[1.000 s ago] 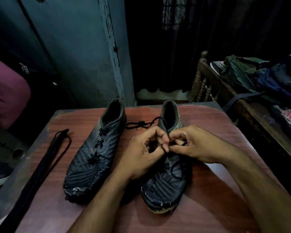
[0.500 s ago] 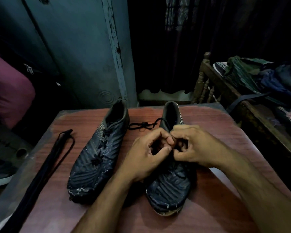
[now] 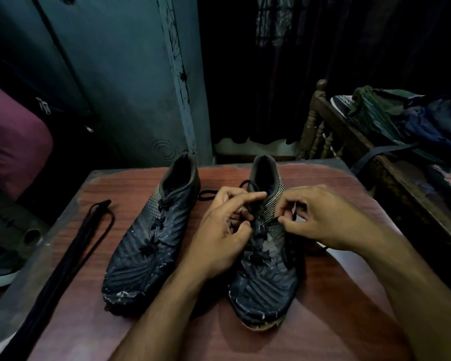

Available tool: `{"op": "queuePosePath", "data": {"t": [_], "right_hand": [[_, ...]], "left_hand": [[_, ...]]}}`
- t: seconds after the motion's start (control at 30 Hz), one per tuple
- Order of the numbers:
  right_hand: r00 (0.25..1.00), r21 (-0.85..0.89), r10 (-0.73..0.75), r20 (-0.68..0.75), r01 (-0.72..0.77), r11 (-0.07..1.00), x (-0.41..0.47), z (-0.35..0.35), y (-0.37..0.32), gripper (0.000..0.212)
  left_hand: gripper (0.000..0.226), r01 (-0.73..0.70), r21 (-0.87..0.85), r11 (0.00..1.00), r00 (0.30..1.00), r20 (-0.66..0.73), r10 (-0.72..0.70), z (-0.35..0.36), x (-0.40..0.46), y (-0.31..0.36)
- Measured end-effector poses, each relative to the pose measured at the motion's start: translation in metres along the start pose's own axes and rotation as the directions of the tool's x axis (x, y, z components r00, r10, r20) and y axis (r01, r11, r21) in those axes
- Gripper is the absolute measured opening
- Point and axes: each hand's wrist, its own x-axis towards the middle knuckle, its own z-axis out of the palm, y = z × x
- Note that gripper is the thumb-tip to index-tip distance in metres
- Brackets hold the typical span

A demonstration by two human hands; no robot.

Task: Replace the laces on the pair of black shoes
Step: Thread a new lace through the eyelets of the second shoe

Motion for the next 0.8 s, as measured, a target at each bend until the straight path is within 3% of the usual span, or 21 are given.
{"op": "queuePosePath", "data": {"t": [0.27,0.47,0.6,0.7,0.8], "right_hand": [[0.997,0.048,-0.078,0.011,0.078,0.996,0.003,0.010,-0.007,0.020],[0.993,0.027,-0.095,-0.065,0.097,0.995,0.004,0.014,-0.001,0.010],[0.968,-0.052,-0.106,-0.228,0.097,0.994,0.007,0.022,0.002,0.008],[0.975,-0.043,-0.133,-0.175,0.128,0.991,0.008,0.022,0.003,0.007],[0.984,0.063,-0.048,-0.172,0.060,0.996,0.006,0.018,0.002,0.014]], "left_hand": [[0.054,-0.016,0.076,0.997,1.000,-0.015,0.017,-0.003,-0.001,0.003],[0.068,-0.132,0.389,0.912,0.991,0.041,0.126,-0.004,-0.001,-0.001],[0.066,-0.114,0.379,0.918,0.993,0.025,0.112,-0.004,-0.001,-0.001],[0.058,-0.116,0.369,0.922,0.993,0.012,0.120,-0.004,-0.001,0.000],[0.060,-0.121,0.372,0.920,0.992,0.001,0.130,-0.004,0.000,-0.002]]}}
